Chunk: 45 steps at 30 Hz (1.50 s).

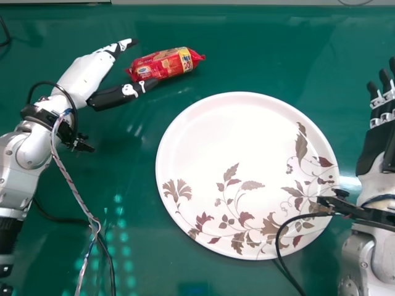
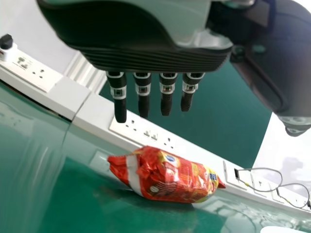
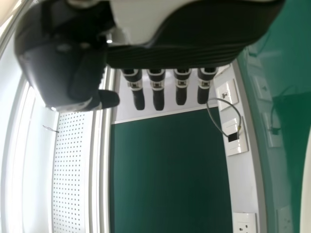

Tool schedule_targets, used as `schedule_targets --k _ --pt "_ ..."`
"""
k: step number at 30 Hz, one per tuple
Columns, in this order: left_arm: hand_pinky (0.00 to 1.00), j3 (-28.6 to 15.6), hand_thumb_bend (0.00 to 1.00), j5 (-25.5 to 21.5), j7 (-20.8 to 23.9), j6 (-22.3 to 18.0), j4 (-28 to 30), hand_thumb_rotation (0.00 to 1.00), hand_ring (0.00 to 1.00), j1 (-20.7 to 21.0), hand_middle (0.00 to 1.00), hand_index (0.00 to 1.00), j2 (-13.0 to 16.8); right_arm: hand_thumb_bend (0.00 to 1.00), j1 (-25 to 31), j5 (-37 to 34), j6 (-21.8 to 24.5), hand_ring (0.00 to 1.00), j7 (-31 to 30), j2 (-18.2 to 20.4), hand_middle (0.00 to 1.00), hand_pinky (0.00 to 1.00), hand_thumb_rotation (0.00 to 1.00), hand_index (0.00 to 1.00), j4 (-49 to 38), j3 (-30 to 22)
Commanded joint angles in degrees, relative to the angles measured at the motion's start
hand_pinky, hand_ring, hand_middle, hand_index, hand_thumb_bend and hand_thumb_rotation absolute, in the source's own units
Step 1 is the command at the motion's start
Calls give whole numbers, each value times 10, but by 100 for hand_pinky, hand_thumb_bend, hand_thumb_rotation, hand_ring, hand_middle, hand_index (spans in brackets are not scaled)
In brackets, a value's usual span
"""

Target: Pick up biscuit and place it in the plate

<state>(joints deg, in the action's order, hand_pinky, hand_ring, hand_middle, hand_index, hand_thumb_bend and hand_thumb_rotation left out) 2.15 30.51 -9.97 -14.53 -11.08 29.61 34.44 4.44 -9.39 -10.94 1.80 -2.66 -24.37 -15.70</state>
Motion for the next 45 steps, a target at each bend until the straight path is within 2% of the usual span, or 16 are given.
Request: schedule_targets --k 1,4,7,9,13,15,19,25,30,40,43,45 --pt "84 19 100 9 -6 -1 -20 38 94 16 96 98 6 10 10 2 8 100 3 -3 100 100 41 100 -14 -3" --pt "86 36 100 8 -15 -4 -47 32 95 43 95 97 4 11 11 3 16 100 3 -4 100 100 41 100 -21 -3" --pt "84 52 100 15 -11 -9 -76 34 94 70 94 98 4 11 9 4 16 100 2 -4 100 100 41 100 -21 -3" --pt "83 64 100 21 -7 -21 -101 37 93 89 93 97 5 11 10 6 19 100 4 -2 100 100 41 100 -23 -1" --pt "84 86 100 32 -9 -36 -150 50 94 126 94 98 7 11 12 10 24 100 10 3 100 100 40 100 -29 1" --pt "83 97 100 38 -8 -39 -173 51 94 143 94 99 7 10 14 12 26 100 12 4 100 100 40 100 -32 2" --pt "83 114 100 50 -8 -35 -213 45 94 172 94 98 4 9 18 11 26 100 14 5 100 100 40 100 -35 3" --pt "83 138 100 78 -9 -10 -251 42 95 205 95 98 1 11 22 3 7 100 2 2 100 100 40 100 -22 -4" --pt "86 152 100 94 -24 29 -252 42 96 215 96 100 0 14 27 0 2 100 1 3 100 100 47 100 -19 -7" --pt "89 186 100 130 -38 67 -262 40 95 235 95 98 5 12 31 -3 -9 100 -4 4 100 100 47 100 -13 -9" --pt "89 193 98 130 -48 68 -273 33 93 246 91 94 3 11 33 -6 -7 100 -2 8 100 100 47 100 -18 -7" --pt "90 203 89 134 -50 56 -287 25 90 256 88 90 3 11 34 -7 -9 100 -2 11 100 100 43 100 -19 -5"
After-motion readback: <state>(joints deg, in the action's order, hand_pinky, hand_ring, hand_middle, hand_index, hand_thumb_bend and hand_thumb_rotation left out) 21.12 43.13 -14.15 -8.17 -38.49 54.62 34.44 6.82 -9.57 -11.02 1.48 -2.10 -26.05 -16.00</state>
